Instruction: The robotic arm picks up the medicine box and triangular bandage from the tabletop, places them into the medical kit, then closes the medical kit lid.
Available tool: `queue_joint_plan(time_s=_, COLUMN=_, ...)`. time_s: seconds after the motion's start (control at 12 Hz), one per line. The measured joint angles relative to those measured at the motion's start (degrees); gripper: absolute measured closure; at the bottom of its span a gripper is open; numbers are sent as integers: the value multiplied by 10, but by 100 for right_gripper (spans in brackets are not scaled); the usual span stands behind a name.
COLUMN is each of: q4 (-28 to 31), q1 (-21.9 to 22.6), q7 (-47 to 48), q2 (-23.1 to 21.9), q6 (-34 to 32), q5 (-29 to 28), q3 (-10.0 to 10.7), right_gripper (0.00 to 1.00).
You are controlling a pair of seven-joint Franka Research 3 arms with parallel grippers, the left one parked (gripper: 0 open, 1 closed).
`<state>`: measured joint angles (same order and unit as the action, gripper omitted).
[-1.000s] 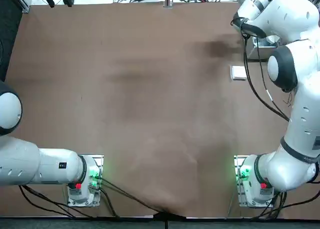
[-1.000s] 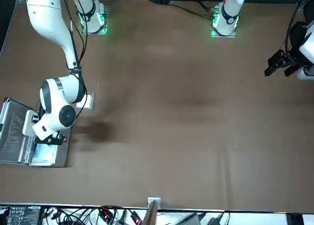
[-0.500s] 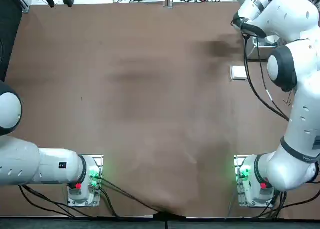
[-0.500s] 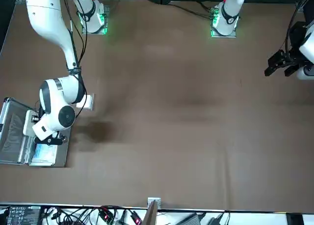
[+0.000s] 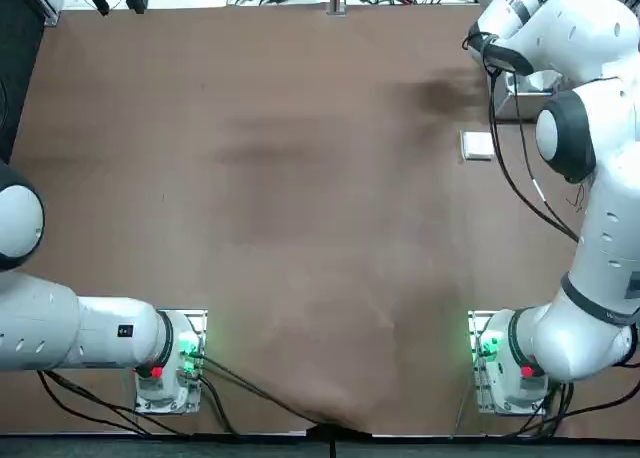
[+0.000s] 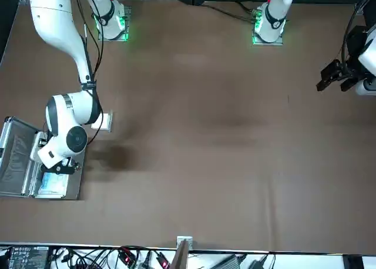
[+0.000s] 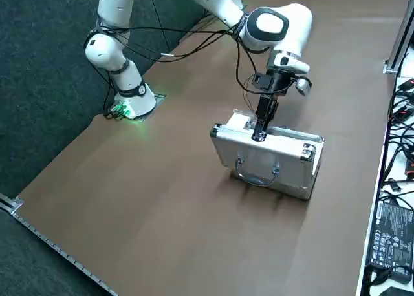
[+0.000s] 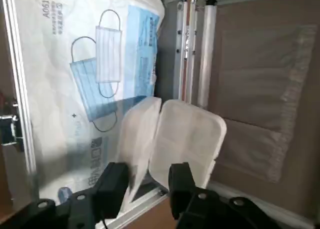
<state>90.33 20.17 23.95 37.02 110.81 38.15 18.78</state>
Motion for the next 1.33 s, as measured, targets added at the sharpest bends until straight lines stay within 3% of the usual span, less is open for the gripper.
queue_joint_plan(time_s=0.5, q4=-16, q1=-25, q7=-52, q2=-4, q6=26, q5=-103, q3=1, right_gripper=47)
queue_joint_plan(time_s=1.33, q4=-27, q1=-30, q7=-106, q2=-53, q6=22, q5=-146, q3=0, right_gripper=45)
